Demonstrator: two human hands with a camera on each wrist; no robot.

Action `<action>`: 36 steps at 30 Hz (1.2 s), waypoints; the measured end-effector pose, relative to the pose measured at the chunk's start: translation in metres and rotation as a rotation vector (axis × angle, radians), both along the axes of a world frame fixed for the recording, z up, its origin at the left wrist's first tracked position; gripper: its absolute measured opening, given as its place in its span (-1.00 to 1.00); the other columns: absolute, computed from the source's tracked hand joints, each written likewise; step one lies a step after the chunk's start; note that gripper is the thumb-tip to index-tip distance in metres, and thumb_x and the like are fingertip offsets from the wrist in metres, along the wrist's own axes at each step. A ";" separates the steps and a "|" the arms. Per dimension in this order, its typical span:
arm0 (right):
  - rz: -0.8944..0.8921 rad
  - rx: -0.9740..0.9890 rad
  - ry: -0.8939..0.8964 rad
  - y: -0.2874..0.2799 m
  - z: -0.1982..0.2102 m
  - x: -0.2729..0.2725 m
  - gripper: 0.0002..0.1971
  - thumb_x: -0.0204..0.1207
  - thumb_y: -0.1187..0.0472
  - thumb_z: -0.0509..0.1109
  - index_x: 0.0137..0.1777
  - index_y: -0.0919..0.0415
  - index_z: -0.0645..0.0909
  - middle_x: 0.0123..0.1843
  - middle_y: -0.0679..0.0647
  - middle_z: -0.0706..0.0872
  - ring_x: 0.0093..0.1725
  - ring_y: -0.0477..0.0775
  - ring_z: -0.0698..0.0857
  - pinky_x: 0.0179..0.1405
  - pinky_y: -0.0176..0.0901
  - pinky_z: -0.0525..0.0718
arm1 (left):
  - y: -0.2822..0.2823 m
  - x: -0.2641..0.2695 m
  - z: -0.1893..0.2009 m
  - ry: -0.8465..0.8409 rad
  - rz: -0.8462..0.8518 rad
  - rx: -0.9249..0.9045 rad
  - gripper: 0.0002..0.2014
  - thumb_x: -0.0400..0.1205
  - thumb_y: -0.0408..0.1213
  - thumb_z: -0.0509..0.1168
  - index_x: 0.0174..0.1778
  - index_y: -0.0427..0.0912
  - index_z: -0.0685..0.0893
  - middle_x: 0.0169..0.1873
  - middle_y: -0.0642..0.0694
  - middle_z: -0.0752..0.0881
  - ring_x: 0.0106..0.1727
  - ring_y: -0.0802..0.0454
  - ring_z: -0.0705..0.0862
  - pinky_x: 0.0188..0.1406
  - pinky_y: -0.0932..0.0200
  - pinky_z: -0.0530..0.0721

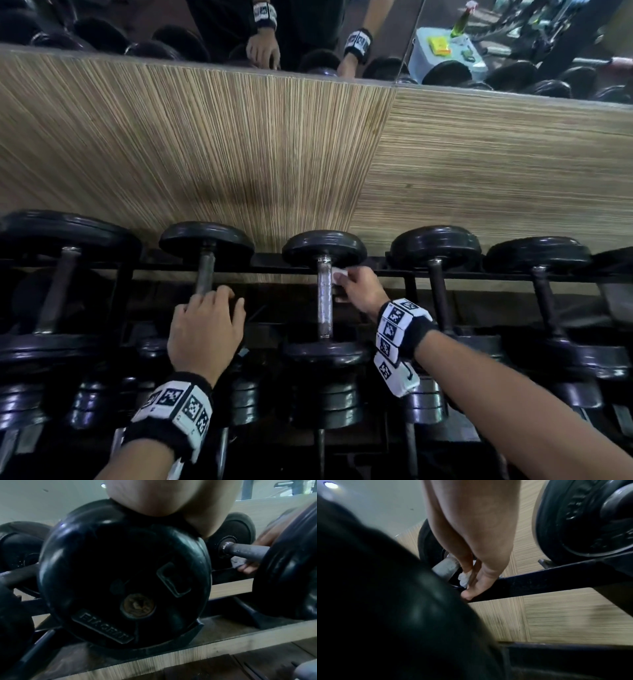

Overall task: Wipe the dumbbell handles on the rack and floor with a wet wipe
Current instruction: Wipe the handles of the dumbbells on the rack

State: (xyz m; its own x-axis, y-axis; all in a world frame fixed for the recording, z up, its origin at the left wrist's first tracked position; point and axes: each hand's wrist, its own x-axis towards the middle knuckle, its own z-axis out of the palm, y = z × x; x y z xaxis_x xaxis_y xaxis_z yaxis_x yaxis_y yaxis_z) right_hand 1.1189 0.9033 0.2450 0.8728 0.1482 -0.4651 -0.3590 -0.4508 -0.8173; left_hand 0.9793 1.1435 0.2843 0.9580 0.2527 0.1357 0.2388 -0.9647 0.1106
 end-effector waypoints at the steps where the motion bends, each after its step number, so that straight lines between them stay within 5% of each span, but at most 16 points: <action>1: 0.015 0.022 0.009 0.003 -0.002 0.003 -0.82 0.74 0.25 0.33 0.02 0.36 0.69 -0.18 0.18 0.77 -0.19 0.14 0.79 -0.09 0.15 0.85 | 0.000 -0.001 0.000 0.002 -0.007 -0.001 -0.79 0.65 -0.10 0.34 -0.02 -0.18 0.71 -0.33 -0.11 0.76 -0.24 -0.16 0.71 -0.24 -0.08 0.58; 6: -0.003 0.286 0.105 0.007 0.007 -0.002 -0.74 0.80 0.33 0.17 -0.01 0.30 0.67 -0.31 -0.07 0.76 -0.30 -0.16 0.72 -0.23 -0.32 0.74 | -0.002 0.000 0.001 -0.011 -0.014 -0.012 -0.84 0.63 -0.17 0.35 -0.09 -0.20 0.70 -0.45 -0.07 0.71 -0.40 -0.13 0.68 -0.39 0.02 0.51; 11: -0.112 0.378 0.025 0.011 0.005 -0.012 -0.72 0.79 0.33 0.19 0.23 0.53 0.64 -0.02 0.26 0.73 -0.09 0.07 0.73 -0.13 -0.26 0.80 | -0.005 0.000 0.004 -0.033 -0.001 -0.030 -0.86 0.61 -0.18 0.39 -0.14 -0.19 0.70 -0.51 -0.04 0.66 -0.52 -0.09 0.61 -0.48 0.10 0.45; 18: -0.266 0.471 -0.101 0.015 0.010 -0.031 -0.75 0.78 0.29 0.23 0.27 0.46 0.63 0.16 0.33 0.80 0.04 0.09 0.83 -0.03 -0.21 0.80 | -0.006 0.000 0.004 -0.033 0.019 -0.038 -0.85 0.61 -0.17 0.39 -0.18 -0.17 0.69 -0.55 0.01 0.62 -0.61 -0.04 0.51 -0.57 0.15 0.41; 22: -0.099 0.223 -0.326 0.011 0.010 -0.032 -0.80 0.79 0.14 0.26 0.16 0.12 0.72 0.00 0.15 0.86 0.04 0.10 0.84 0.05 0.02 0.83 | -0.007 0.001 0.002 -0.032 0.007 -0.026 -0.84 0.63 -0.16 0.35 -0.16 -0.18 0.68 -0.55 0.02 0.61 -0.61 0.01 0.41 -0.57 0.15 0.42; 24: 0.030 -0.015 -0.508 0.012 0.007 -0.033 -0.74 0.80 0.07 0.23 0.10 0.15 0.73 -0.23 0.07 0.82 -0.24 0.06 0.80 -0.17 0.05 0.80 | -0.009 0.001 0.003 -0.034 0.001 -0.018 -0.84 0.63 -0.18 0.35 -0.18 -0.19 0.68 -0.57 0.01 0.59 -0.60 0.04 0.30 -0.57 0.18 0.34; 26: 0.091 -0.138 -0.625 0.017 0.008 -0.038 -0.73 0.81 0.10 0.20 0.10 0.21 0.70 -0.39 -0.01 0.72 -0.44 -0.05 0.69 -0.38 -0.12 0.69 | -0.009 0.000 0.004 -0.032 0.001 -0.013 -0.85 0.61 -0.19 0.37 -0.21 -0.19 0.67 -0.59 0.00 0.58 -0.60 0.05 0.27 -0.58 0.19 0.31; 28: 0.124 -0.189 -0.677 0.019 0.010 -0.041 -0.74 0.81 0.12 0.19 0.23 0.18 0.69 -0.40 -0.02 0.71 -0.47 -0.08 0.67 -0.40 -0.20 0.63 | -0.009 0.000 0.005 -0.022 -0.001 -0.017 -0.85 0.61 -0.20 0.38 -0.23 -0.18 0.66 -0.61 0.01 0.56 -0.62 0.05 0.27 -0.60 0.19 0.32; 31: 0.224 -0.194 -0.669 0.015 0.014 -0.046 -0.68 0.81 0.06 0.20 0.45 0.05 0.63 -0.17 0.05 0.85 -0.27 -0.02 0.79 -0.17 -0.11 0.76 | -0.008 -0.001 0.006 -0.003 -0.005 -0.030 -0.84 0.60 -0.20 0.39 -0.25 -0.17 0.65 -0.64 0.03 0.52 -0.66 0.06 0.28 -0.62 0.19 0.31; 33: 0.149 -0.153 -0.633 0.010 0.013 -0.045 -0.70 0.79 0.01 0.21 0.40 0.02 0.66 -0.13 0.00 0.86 -0.22 -0.06 0.81 -0.14 -0.09 0.80 | -0.006 -0.001 0.005 0.006 0.003 -0.045 -0.84 0.60 -0.20 0.38 -0.25 -0.17 0.65 -0.66 0.04 0.51 -0.68 0.06 0.28 -0.62 0.20 0.31; 36: -0.213 0.005 -0.420 0.000 0.006 -0.038 -0.76 0.77 0.10 0.25 0.20 0.14 0.72 -0.14 -0.01 0.82 -0.18 -0.01 0.84 -0.19 0.08 0.86 | -0.003 -0.002 0.004 0.005 0.016 -0.074 -0.85 0.62 -0.20 0.37 -0.24 -0.16 0.65 -0.66 0.06 0.51 -0.70 0.06 0.34 -0.64 0.19 0.40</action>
